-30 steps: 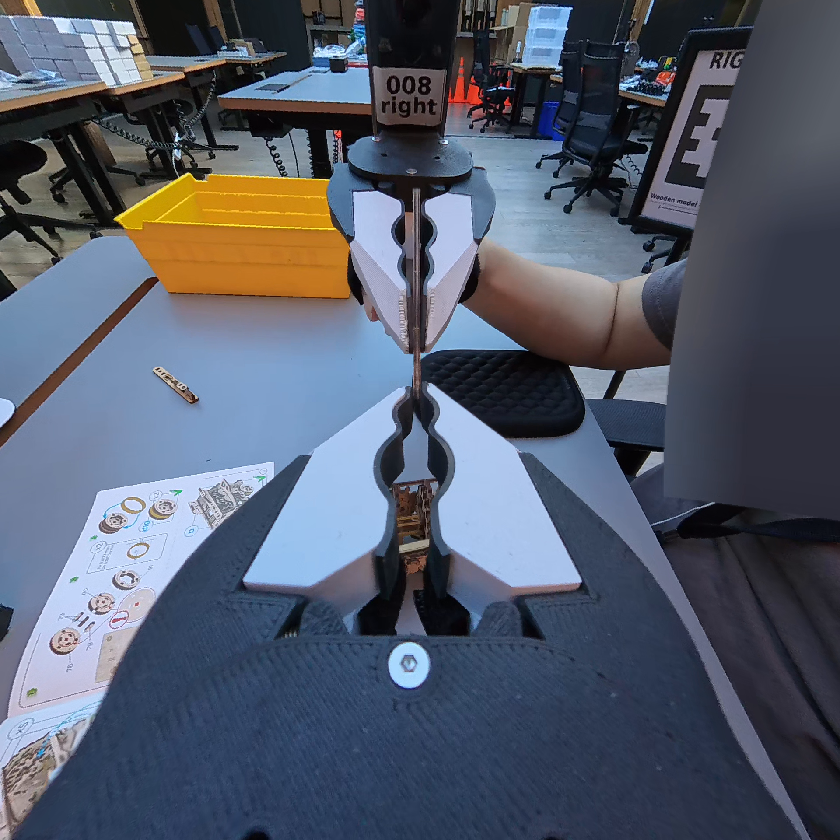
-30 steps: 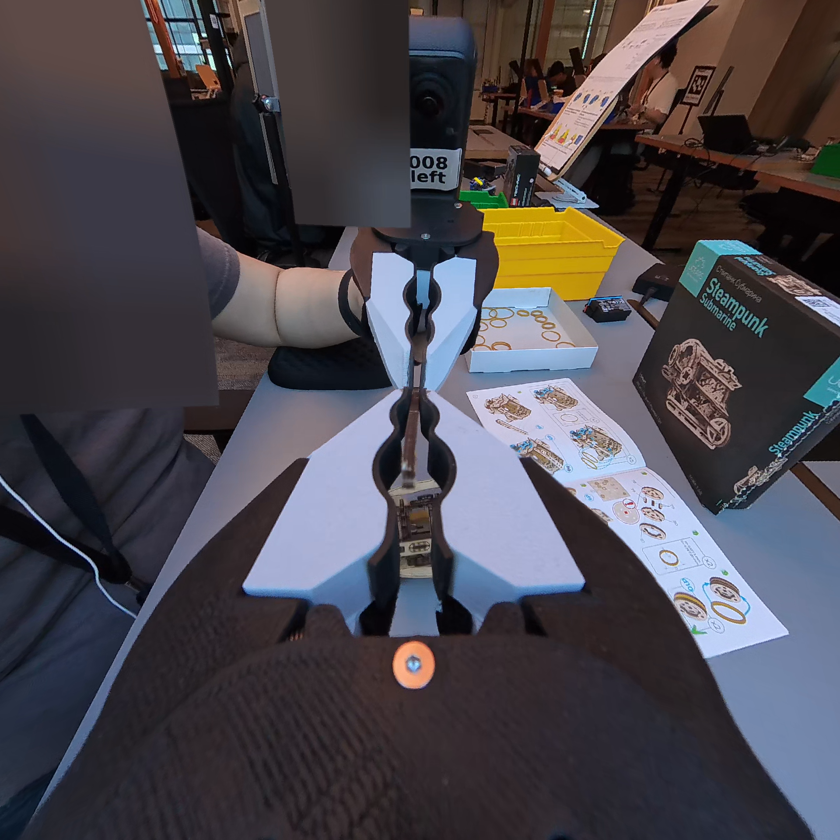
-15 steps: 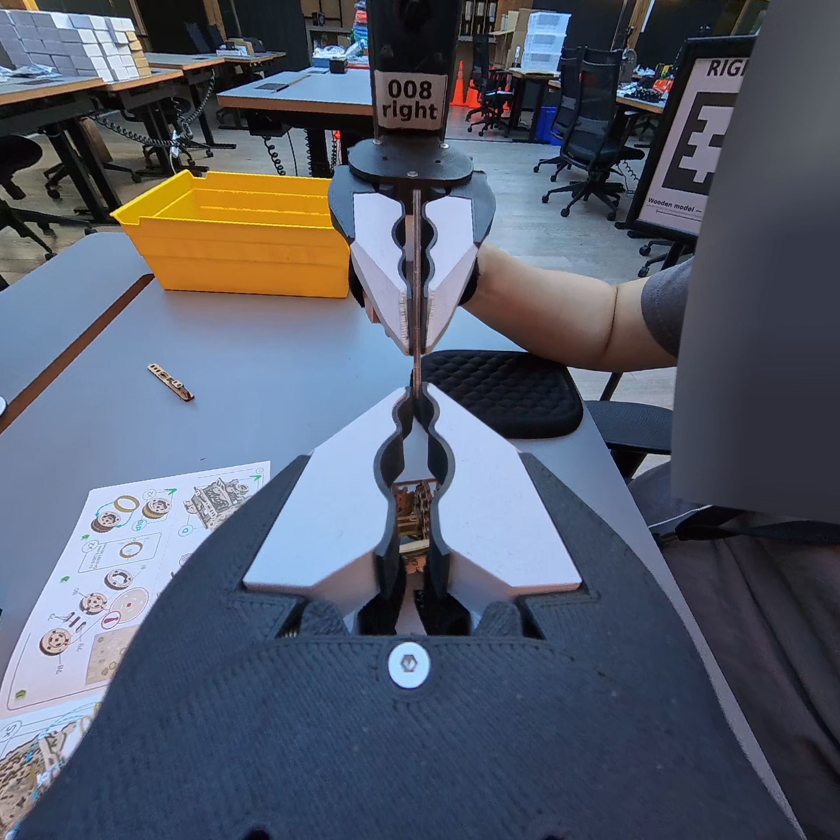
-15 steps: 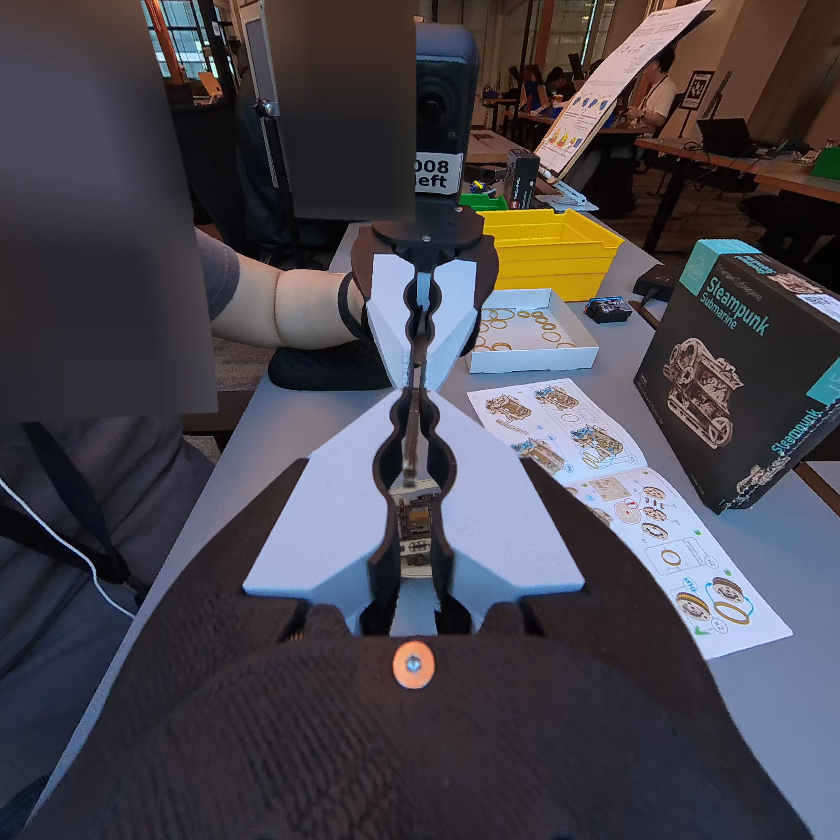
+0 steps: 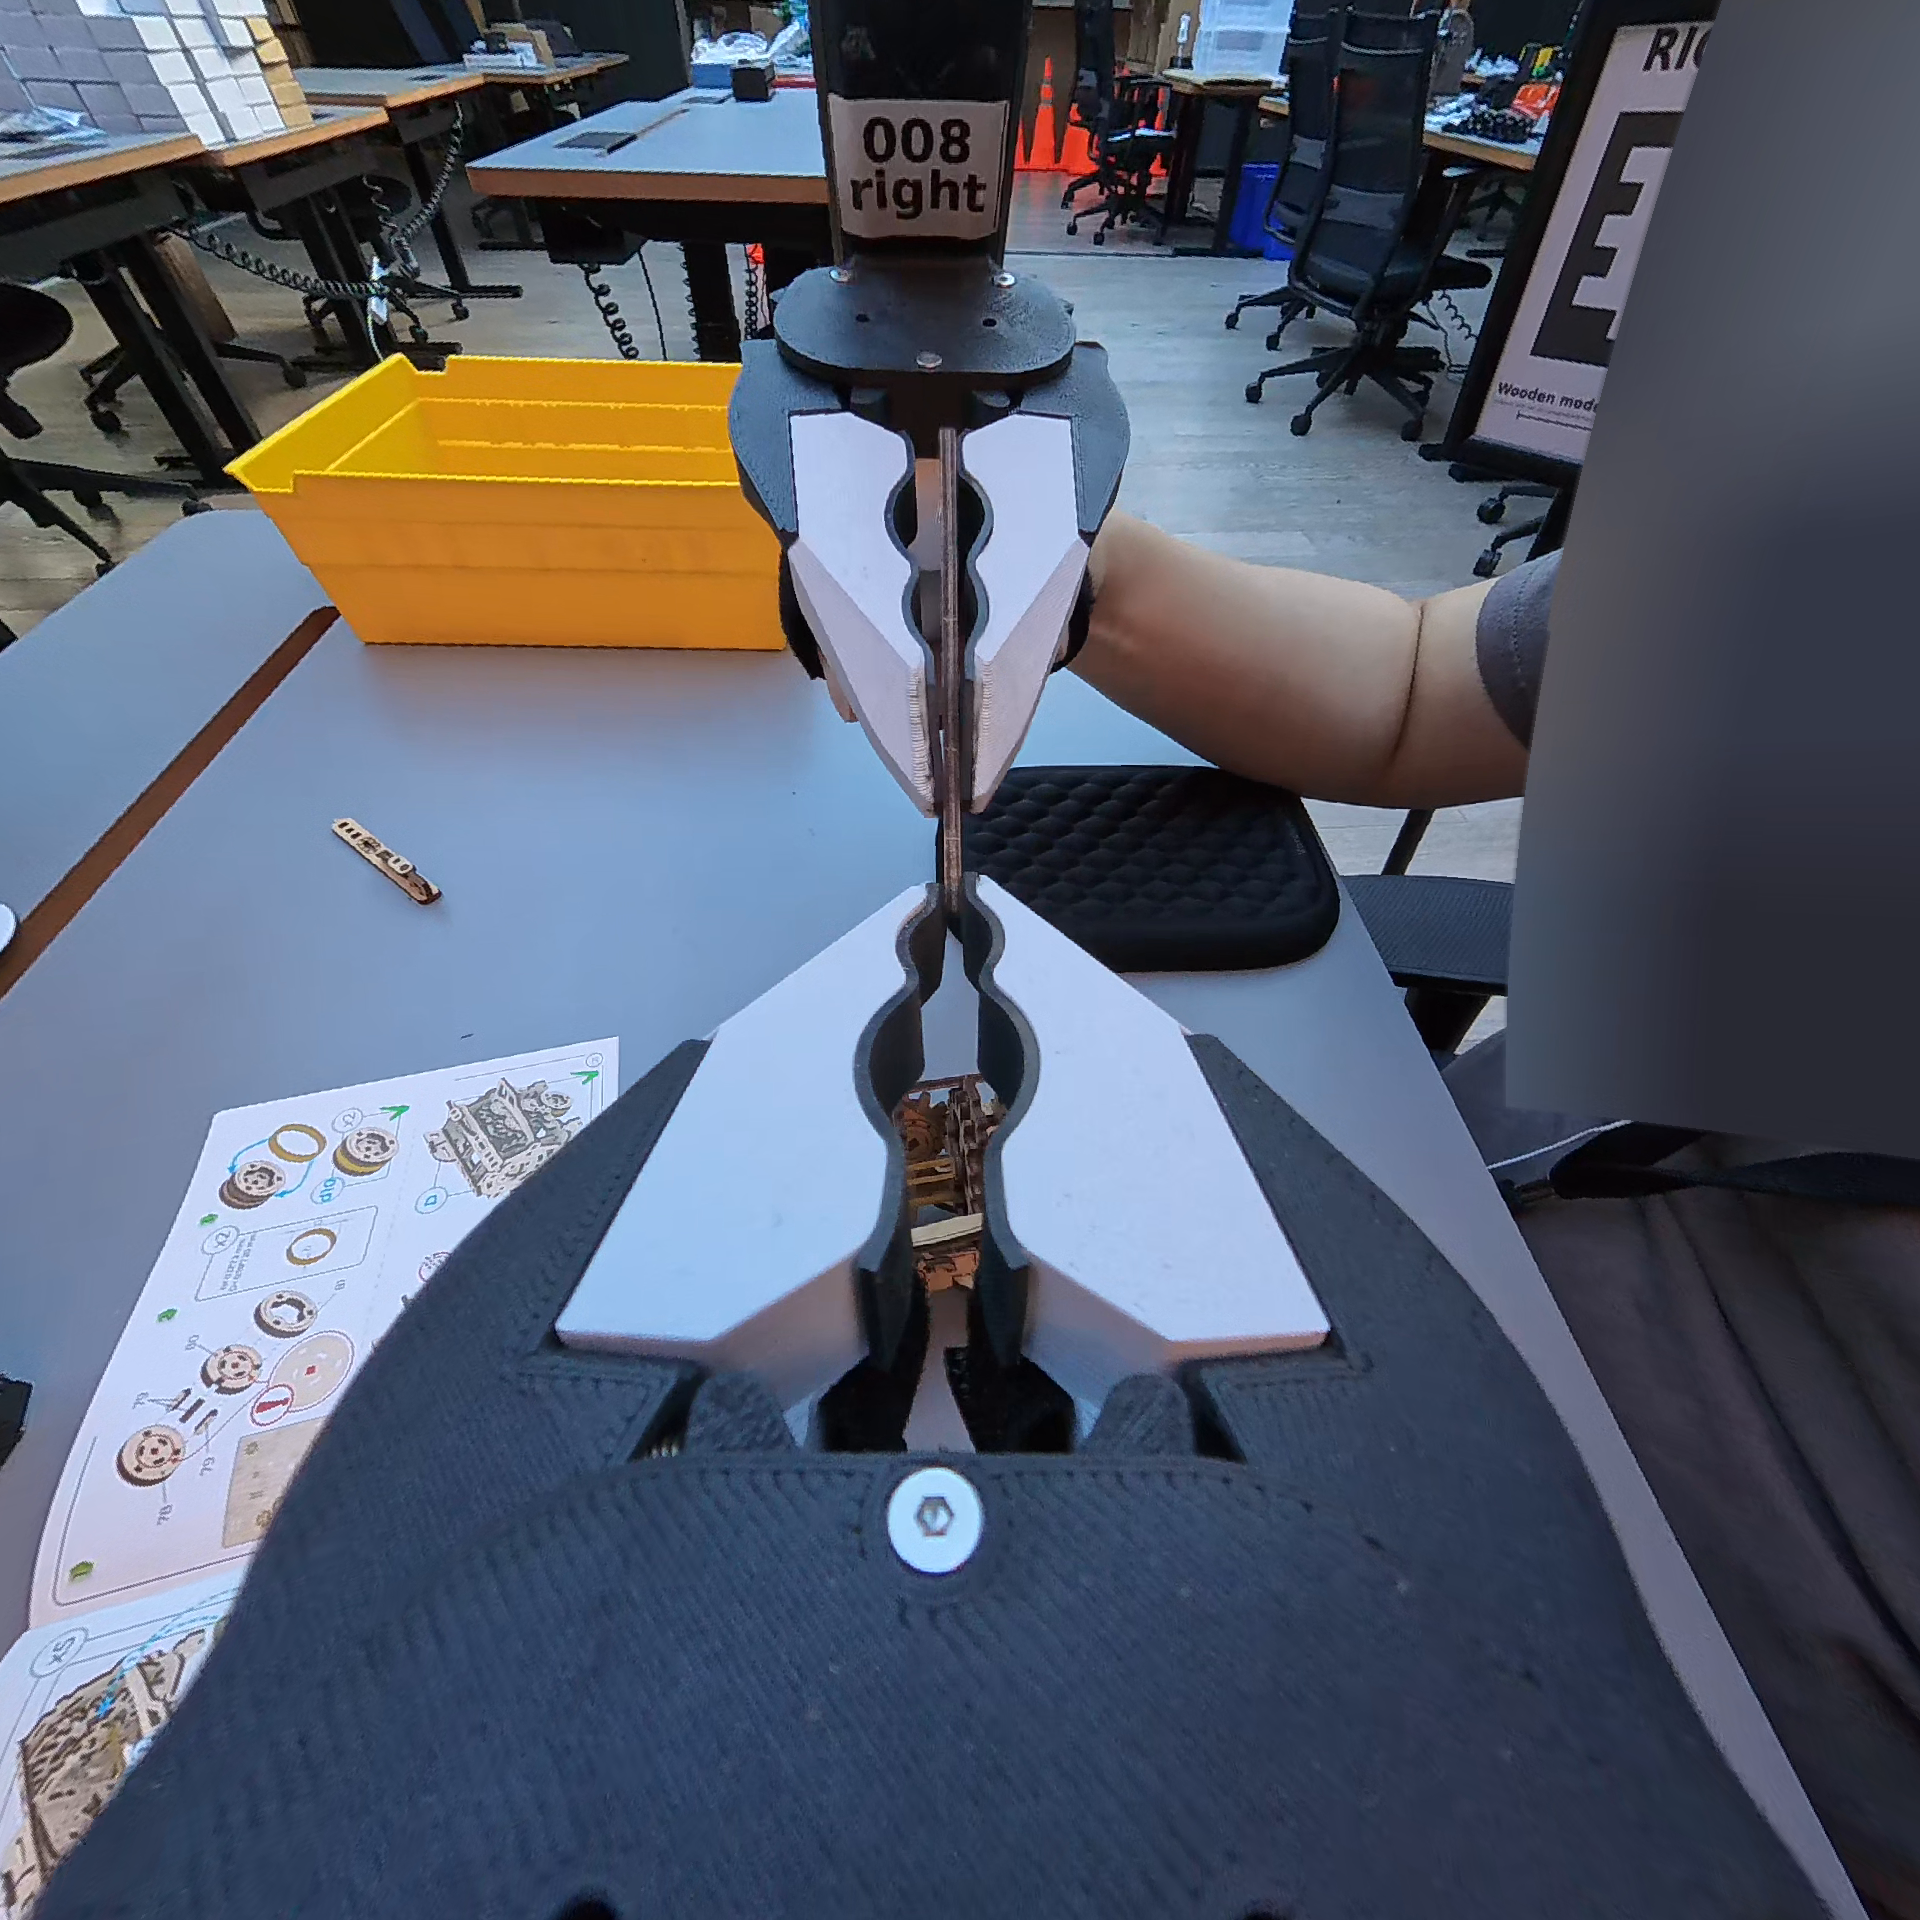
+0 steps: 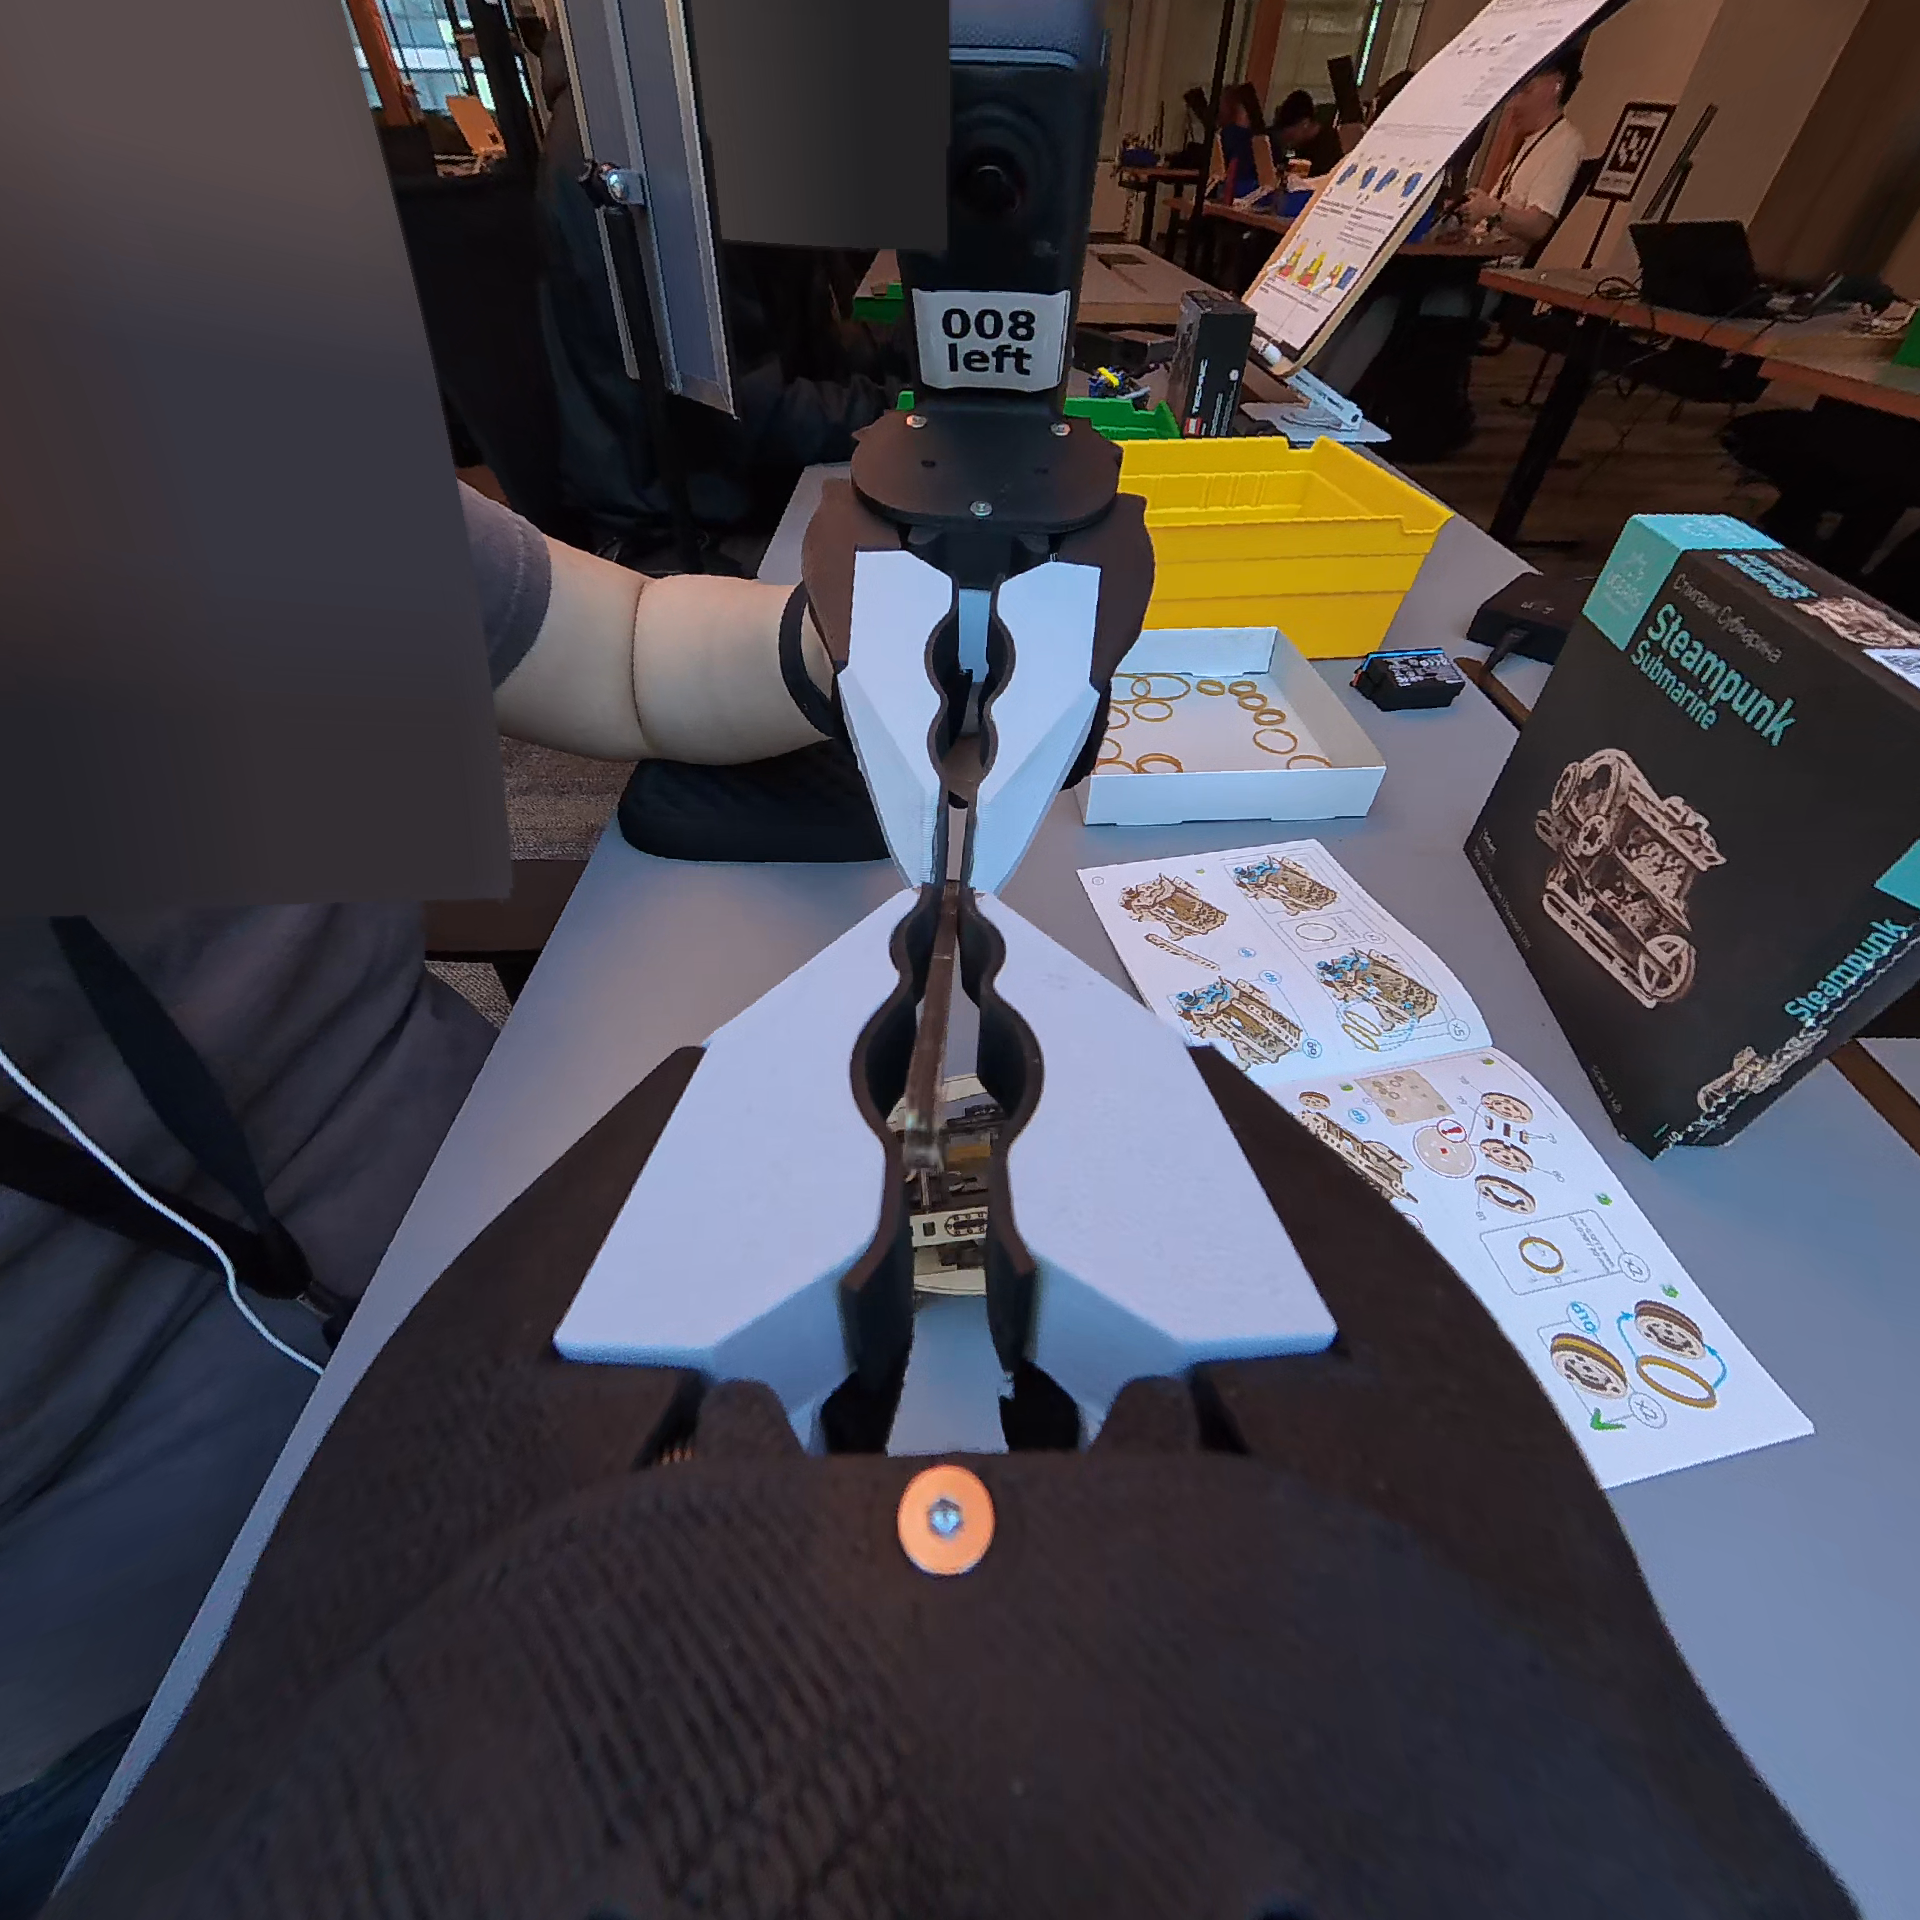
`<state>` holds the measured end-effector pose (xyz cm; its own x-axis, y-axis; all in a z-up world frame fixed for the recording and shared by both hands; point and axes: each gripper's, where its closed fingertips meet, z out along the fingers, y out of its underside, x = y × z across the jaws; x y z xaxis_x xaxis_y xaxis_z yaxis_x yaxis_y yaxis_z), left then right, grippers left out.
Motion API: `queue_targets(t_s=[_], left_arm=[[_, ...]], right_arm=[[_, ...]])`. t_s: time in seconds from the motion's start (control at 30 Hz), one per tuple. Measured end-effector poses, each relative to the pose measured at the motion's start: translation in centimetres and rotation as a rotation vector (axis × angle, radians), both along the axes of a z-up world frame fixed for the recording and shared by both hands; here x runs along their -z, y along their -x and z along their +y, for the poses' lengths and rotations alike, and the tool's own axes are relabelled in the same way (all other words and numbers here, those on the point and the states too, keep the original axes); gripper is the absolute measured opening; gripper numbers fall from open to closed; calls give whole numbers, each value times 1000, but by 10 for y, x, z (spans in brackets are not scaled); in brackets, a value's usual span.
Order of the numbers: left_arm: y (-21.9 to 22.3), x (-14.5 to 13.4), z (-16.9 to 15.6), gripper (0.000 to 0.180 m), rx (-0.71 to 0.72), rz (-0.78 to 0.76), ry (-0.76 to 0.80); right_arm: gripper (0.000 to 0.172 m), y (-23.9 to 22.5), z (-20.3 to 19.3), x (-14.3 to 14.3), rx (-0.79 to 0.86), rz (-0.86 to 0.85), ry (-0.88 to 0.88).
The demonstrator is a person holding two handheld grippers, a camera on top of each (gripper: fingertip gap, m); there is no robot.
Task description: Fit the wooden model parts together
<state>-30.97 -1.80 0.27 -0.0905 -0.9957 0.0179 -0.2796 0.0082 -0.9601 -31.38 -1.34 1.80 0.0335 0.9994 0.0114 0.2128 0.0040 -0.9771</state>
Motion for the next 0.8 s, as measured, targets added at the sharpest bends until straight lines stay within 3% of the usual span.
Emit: queue_targets(t_s=[0.37, 0.8], left_arm=[[-1, -1, -1, 0, 0, -8, -5], [0, 1, -4, 0, 4, 1, -141]], right_arm=[[0, 3, -1, 2, 18, -53, -118], [1, 4, -7, 3, 32, -67, -369]])
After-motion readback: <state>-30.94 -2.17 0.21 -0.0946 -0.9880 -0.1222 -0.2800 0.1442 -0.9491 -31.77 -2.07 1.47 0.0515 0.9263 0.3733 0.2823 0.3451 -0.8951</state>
